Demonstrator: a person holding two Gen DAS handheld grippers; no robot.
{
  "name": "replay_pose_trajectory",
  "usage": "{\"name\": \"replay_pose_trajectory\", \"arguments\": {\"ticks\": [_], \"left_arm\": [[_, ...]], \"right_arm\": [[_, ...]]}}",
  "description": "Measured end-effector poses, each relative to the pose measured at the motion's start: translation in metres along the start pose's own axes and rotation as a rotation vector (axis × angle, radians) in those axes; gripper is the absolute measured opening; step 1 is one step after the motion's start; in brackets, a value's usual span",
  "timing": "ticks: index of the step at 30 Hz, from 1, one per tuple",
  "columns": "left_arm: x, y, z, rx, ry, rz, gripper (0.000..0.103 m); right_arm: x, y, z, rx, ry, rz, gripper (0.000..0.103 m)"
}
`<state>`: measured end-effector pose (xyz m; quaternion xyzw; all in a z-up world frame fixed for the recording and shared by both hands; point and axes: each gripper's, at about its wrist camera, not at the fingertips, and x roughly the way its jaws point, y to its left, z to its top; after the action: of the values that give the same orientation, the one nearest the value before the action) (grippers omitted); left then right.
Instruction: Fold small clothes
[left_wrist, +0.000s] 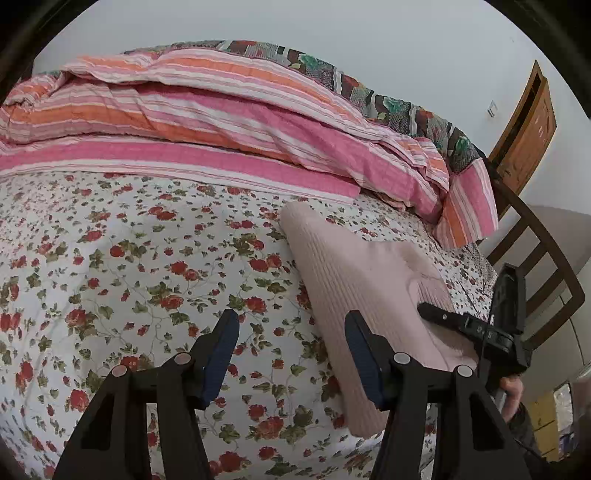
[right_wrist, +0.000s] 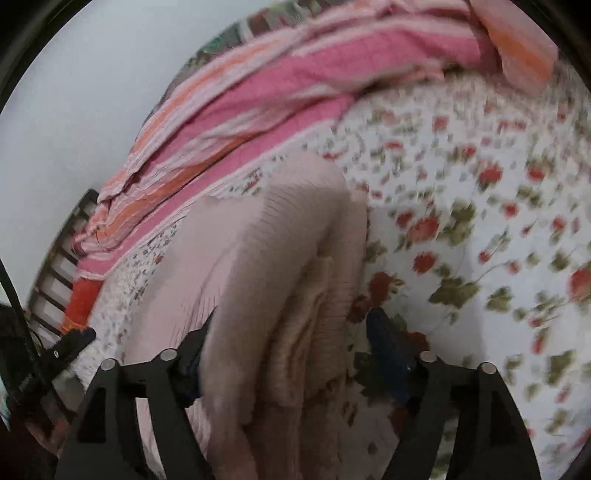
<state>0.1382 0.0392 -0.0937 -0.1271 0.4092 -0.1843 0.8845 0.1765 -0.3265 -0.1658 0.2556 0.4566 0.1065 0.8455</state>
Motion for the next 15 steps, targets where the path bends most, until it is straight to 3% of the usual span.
{"name": "replay_pose_trajectory", "arguments": {"ticks": [3,9,10,13,15], "left_arm": [[-0.003,0.011,-0.001,0.001,-0.031,0.009,0.057],[-0.005,0.040,-0.002,-0.102,-0.056,-0.025,0.057],[-0.006,0.043,-0.003,-0.115,-0.059,-0.031,0.057],[-0.013,0.049,-0.007,-0.146,-0.072,-0.057,0.057],[-0.019,0.053,-0.010,-0.157,-0.086,-0.062,0.057]], "right_arm": [[0.007,0.002,0.004,-0.033,0.016,0.009,0.078],[0.020,0.011,0.006,-0.042,0.044,-0.007,0.078],[0.021,0.013,0.007,-0.044,0.056,0.010,0.064],[0.018,0.012,0.011,0.005,0.086,0.068,0.044],[0.009,0.016,0.012,0.008,0.070,0.074,0.040]]}}
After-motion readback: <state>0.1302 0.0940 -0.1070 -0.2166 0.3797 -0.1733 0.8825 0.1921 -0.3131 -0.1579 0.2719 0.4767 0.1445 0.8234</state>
